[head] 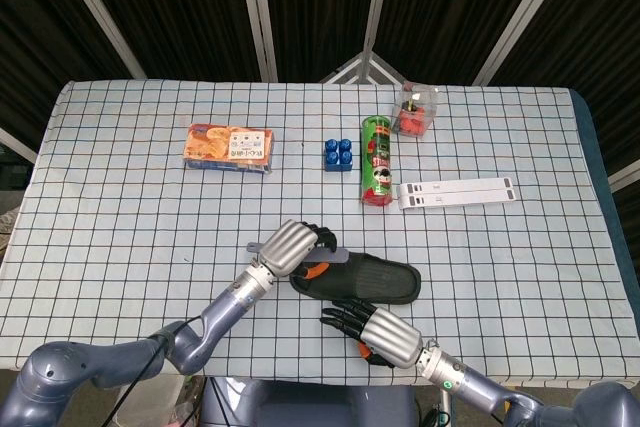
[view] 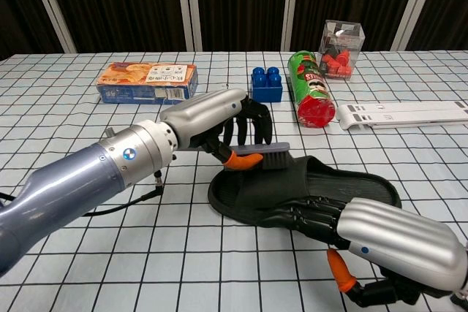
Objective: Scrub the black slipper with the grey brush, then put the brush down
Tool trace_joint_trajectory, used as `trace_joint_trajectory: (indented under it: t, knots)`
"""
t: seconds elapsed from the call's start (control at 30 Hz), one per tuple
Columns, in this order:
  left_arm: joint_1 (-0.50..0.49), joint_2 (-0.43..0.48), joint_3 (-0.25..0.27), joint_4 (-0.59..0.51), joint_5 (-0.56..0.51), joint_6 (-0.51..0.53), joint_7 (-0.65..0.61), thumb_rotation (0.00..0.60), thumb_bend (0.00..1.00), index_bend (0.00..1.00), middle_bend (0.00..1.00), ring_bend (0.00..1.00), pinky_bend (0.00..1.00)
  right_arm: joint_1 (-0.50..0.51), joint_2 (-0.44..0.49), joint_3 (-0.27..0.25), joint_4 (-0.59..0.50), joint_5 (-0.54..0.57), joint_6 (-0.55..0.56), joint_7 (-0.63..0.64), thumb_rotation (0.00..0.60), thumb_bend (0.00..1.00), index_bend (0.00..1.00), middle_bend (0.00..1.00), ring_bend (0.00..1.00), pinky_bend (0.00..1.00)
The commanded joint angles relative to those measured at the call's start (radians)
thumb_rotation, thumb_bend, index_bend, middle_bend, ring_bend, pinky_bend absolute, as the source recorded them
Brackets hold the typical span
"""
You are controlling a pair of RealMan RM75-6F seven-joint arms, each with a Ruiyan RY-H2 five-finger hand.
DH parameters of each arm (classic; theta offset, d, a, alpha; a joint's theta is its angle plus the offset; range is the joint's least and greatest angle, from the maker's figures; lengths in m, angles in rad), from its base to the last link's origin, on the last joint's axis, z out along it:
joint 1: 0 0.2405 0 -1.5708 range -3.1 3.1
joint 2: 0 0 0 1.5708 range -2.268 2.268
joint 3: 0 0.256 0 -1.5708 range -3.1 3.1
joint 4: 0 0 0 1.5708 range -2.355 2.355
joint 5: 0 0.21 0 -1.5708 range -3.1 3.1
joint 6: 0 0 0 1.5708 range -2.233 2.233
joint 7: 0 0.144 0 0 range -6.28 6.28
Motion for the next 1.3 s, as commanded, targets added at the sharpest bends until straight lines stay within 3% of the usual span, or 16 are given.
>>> trace_joint_trajectory:
  t: [0.03, 0.33, 0.77, 1.3]
  knots:
    - [0.017, 0.03, 0.015, -0.023, -0.007, -0.005, 0.005, 0.6, 0.77, 0.46, 0.62, 0.51, 0.54, 0.002, -0.007, 0.0, 0.008, 0.002, 0.001, 0.006, 0.6, 0.98, 0.04, 0.11, 0.06, 0.1]
    - [0.029, 0.059, 0.022, -0.019, -0.02, -0.014, 0.009, 0.6, 0.77, 0.46, 0.63, 0.51, 0.54, 0.006, -0.028, -0.007, 0.035, 0.003, 0.01, 0.02, 0.6, 0.98, 0.04, 0.11, 0.06, 0.1]
    - [-0.058, -0.079, -0.051, 0.101, -0.013, -0.032, -0.18, 0.6, 0.78, 0.46, 0.63, 0.51, 0.54, 0.013, -0.032, -0.007, 0.047, 0.016, 0.018, 0.034, 0.6, 0.98, 0.04, 0.11, 0.06, 0.1]
    - [-0.1, -0.137, -0.046, 0.179, 0.019, -0.027, -0.309, 0.6, 0.78, 0.46, 0.63, 0.51, 0.54, 0.019, -0.041, -0.015, 0.07, 0.026, 0.015, 0.056, 0.6, 0.98, 0.04, 0.11, 0.06, 0.1]
